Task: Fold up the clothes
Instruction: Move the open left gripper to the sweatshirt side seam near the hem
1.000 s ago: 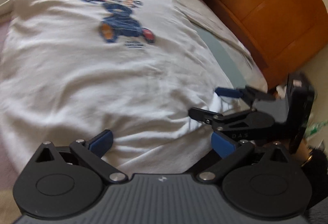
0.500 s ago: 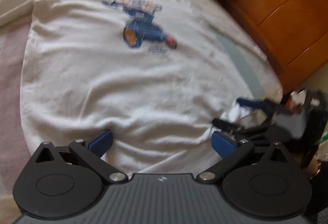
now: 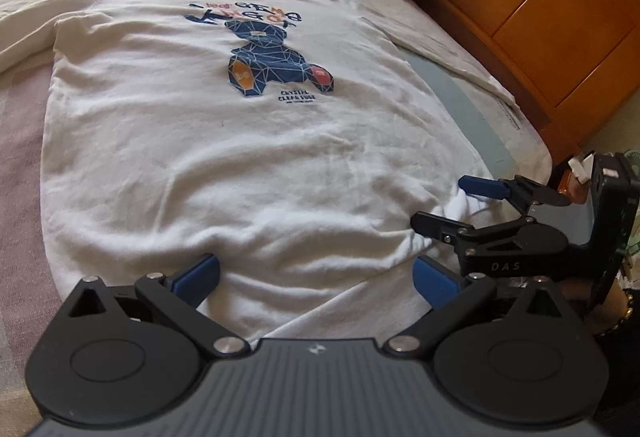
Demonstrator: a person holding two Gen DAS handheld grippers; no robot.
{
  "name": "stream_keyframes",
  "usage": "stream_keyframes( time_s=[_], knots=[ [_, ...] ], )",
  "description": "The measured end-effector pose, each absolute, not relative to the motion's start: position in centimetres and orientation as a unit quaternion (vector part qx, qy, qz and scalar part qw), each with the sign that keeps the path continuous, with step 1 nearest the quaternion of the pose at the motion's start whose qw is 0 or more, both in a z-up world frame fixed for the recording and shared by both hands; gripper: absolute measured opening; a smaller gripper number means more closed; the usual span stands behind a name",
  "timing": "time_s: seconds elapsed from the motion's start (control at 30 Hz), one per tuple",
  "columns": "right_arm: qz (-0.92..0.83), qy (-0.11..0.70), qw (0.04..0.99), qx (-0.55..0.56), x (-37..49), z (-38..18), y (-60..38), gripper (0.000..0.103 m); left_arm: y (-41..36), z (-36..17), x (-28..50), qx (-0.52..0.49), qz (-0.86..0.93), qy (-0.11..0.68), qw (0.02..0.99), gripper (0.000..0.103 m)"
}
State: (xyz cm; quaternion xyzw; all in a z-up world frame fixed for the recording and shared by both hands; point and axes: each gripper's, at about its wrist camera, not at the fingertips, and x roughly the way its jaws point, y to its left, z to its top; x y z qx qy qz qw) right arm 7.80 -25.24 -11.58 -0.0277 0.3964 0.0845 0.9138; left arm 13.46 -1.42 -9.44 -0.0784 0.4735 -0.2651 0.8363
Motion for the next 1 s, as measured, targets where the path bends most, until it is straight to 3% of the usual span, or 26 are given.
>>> stream_keyframes(
  time_s=[0.2,0.37,0.57,1.0],
  knots=[
    [0.073,0.395,0.916,-0.022,7.8,-11.6,-25.0,0.103,-1.6,-8.2,14.8,-0.064,-0.291,0.443,0.846,0.101],
    [0.046,0.399,0.916,-0.013,7.7,-11.5,-24.5,0.103,-1.0,-11.4,15.9,-0.105,-0.308,0.457,0.828,0.102],
    [0.034,0.416,0.909,0.007,8.0,-10.4,-24.0,0.103,1.6,-10.5,16.6,-0.130,-0.310,0.450,0.827,0.102],
    [0.153,0.385,0.910,0.004,11.9,-6.8,-17.1,0.103,15.4,-4.6,20.3,-0.029,-0.215,0.367,0.904,0.102]
  ],
)
